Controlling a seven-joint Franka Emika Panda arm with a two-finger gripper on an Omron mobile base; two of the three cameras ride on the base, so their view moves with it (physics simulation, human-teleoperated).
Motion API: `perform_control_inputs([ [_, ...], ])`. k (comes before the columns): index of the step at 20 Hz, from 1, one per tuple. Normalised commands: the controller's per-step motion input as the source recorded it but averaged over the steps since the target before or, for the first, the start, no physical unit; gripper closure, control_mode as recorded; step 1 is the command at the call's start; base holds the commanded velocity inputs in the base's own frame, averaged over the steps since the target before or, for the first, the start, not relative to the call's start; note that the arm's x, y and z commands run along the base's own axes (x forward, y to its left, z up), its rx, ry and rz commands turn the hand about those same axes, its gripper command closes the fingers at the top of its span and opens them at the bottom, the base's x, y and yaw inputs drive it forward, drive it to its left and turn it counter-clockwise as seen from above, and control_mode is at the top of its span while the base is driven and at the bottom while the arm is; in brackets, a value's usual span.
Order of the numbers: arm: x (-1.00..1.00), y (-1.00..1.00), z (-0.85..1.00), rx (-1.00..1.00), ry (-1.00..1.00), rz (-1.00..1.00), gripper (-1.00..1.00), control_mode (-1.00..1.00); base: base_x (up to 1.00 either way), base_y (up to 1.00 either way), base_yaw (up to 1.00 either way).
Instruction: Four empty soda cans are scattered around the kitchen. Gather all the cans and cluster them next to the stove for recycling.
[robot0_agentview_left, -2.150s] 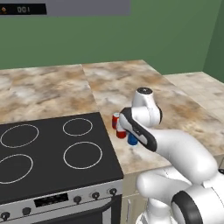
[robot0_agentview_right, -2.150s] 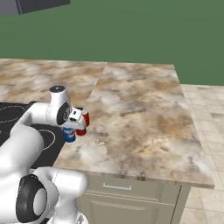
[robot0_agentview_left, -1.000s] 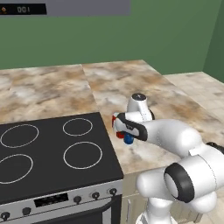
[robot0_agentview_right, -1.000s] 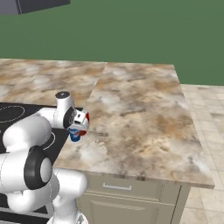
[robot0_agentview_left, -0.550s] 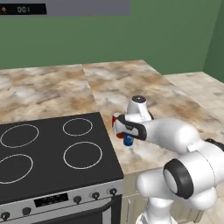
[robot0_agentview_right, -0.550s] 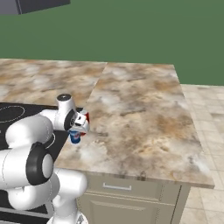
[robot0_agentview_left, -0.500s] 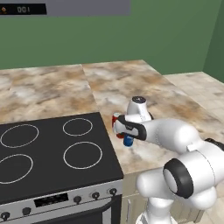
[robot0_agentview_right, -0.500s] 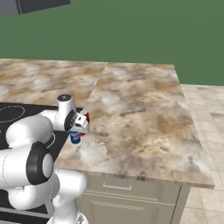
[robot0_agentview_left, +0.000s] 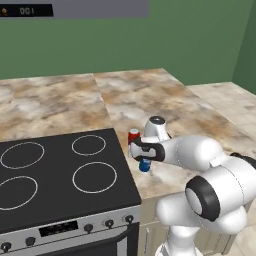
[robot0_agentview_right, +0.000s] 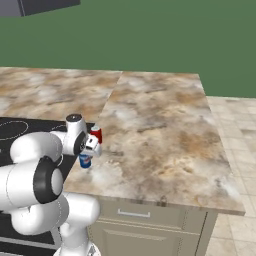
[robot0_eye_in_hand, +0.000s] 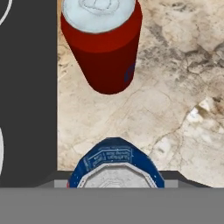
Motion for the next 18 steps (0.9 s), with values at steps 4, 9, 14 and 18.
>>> perform_control_inputs([
  [4, 0.0, 0.02, -0.09, 0.0, -0.02, 0.0, -1.0, -1.0, 0.0, 0.0, 0.0],
  [9, 0.0, 0.0, -0.01, 0.0, -0.03, 0.0, -1.0, -1.0, 0.0, 0.0, 0.0],
  [14, 0.0, 0.0, 0.01, 0.0, -0.01, 0.0, -1.0, -1.0, 0.0, 0.0, 0.0],
  [18, 0.02, 0.0, 0.24, 0.0, 0.02, 0.0, -1.0, -1.0, 0.0, 0.0, 0.0],
])
